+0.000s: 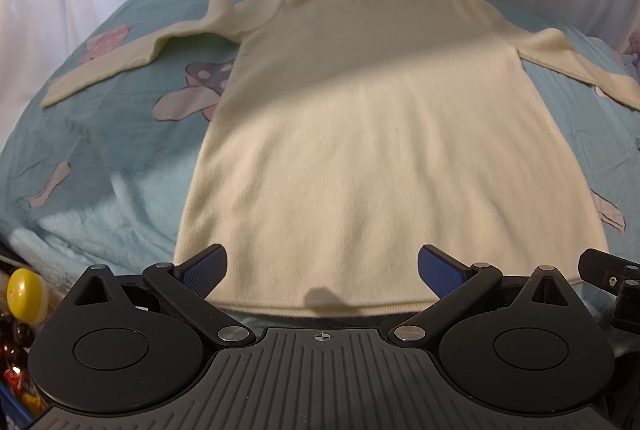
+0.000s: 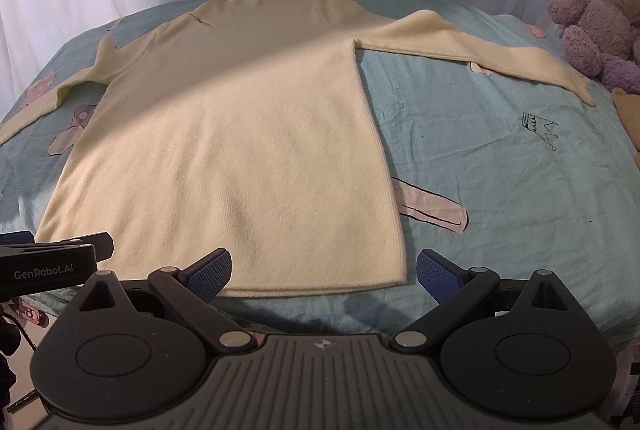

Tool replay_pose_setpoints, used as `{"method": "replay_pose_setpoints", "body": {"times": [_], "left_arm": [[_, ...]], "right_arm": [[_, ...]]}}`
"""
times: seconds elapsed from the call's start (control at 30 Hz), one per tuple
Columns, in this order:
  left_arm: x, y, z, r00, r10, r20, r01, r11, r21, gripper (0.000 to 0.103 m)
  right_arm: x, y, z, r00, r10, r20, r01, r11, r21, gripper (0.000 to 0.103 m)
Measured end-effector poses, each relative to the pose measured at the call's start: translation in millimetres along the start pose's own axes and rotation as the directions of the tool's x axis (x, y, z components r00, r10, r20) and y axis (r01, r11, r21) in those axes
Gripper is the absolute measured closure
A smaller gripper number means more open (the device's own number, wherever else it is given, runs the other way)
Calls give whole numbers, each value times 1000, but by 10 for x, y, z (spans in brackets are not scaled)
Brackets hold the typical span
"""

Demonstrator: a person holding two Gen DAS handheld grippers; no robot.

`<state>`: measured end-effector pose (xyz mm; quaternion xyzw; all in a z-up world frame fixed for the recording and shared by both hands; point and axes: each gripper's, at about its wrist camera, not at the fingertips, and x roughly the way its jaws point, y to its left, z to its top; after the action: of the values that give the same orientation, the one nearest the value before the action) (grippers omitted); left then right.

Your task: Fold small clothes

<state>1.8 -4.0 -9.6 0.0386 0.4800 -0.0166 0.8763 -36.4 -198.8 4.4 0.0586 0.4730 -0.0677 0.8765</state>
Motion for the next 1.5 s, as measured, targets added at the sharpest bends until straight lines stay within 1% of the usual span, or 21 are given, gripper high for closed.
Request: {"method": "replay_pose_setpoints", "body": {"times": [0.4, 0.67, 0.73, 0.77, 0.8, 0.83, 0.87, 0.93, 0.97, 1.03, 1.07, 1.1, 1.13, 1.17, 1.2, 1.23, 1.27, 1.33, 1.37, 1.43, 1.5], "left_arm": [[85, -32, 20, 999, -1, -40, 1, 1000, 8, 0], [176, -74, 55, 997, -13, -73, 14, 1000, 13, 0], [205, -91, 81, 997, -23, -75, 24, 1000, 12, 0], [223, -99, 98, 996, -30, -78, 31, 999, 12, 0], [244, -109, 118, 996, -37, -83, 38, 999, 11, 0], [265, -116, 139, 995, -43, -86, 44, 999, 8, 0], [289, -127, 166, 995, -47, -88, 47, 999, 4, 0], [342, -141, 224, 995, -49, -90, 49, 999, -7, 0], [373, -145, 256, 995, -49, -90, 48, 999, -13, 0], [461, -150, 334, 995, -47, -88, 44, 999, -26, 0], [511, -149, 375, 995, -49, -82, 46, 998, -32, 0], [565, -145, 415, 995, -50, -81, 47, 998, -39, 0], [615, -142, 452, 995, -49, -83, 45, 998, -48, 0], [682, -131, 504, 995, -44, -85, 39, 997, -65, 0], [731, -123, 543, 996, -36, -85, 29, 996, -81, 0], [783, -110, 589, 996, -25, -84, 16, 995, -103, 0], [822, -100, 621, 997, -18, -81, 8, 993, -122, 0], [896, -86, 680, 997, -10, -78, -2, 988, -156, 0], [931, -84, 705, 997, -11, -78, -2, 986, -169, 0], [994, -95, 751, 997, -5, -79, -10, 982, -186, 0], [1024, -125, 784, 998, 10, -64, -21, 983, -184, 0]], "right_arm": [[63, -23, -3, 1000, 27, -7, -27, 1000, 10, 4], [145, -128, 80, 994, 105, -7, -105, 994, 29, 4], [136, -238, 163, 990, 136, 39, -138, 989, 50, 4], [125, -334, 212, 985, 150, 86, -157, 985, 74, 4], [117, -454, 261, 975, 161, 152, -177, 979, 102, 4], [115, -585, 296, 960, 165, 227, -198, 972, 129, 4], [125, -748, 340, 935, 165, 315, -222, 962, 157, 4], [195, -1035, 434, 898, 148, 414, -253, 944, 211, 4], [244, -1223, 509, 889, 129, 440, -263, 930, 259, 4], [374, -1659, 676, 891, 74, 447, -272, 877, 397, 4], [448, -1914, 749, 897, 42, 440, -279, 825, 491, 4], [530, -2159, 798, 898, 22, 439, -296, 769, 567, 4], [602, -2369, 833, 895, 1, 446, -312, 716, 624, 6], [685, -2615, 863, 891, -36, 452, -320, 658, 682, 9], [752, -2825, 899, 886, -65, 459, -324, 622, 713, 20], [819, -2994, 925, 885, -91, 457, -318, 599, 735, 31], [905, -3177, 955, 888, -124, 442, -298, 577, 760, 36], [1070, -3435, 1007, 900, -161, 405, -264, 538, 801, 53], [1168, -3607, 1032, 904, -175, 391, -256, 510, 821, 56], [1322, -3826, 1036, 911, -200, 360, -239, 456, 857, 64], [1469, -4000, 1017, 918, -201, 341, -238, 408, 881, 68]]}}
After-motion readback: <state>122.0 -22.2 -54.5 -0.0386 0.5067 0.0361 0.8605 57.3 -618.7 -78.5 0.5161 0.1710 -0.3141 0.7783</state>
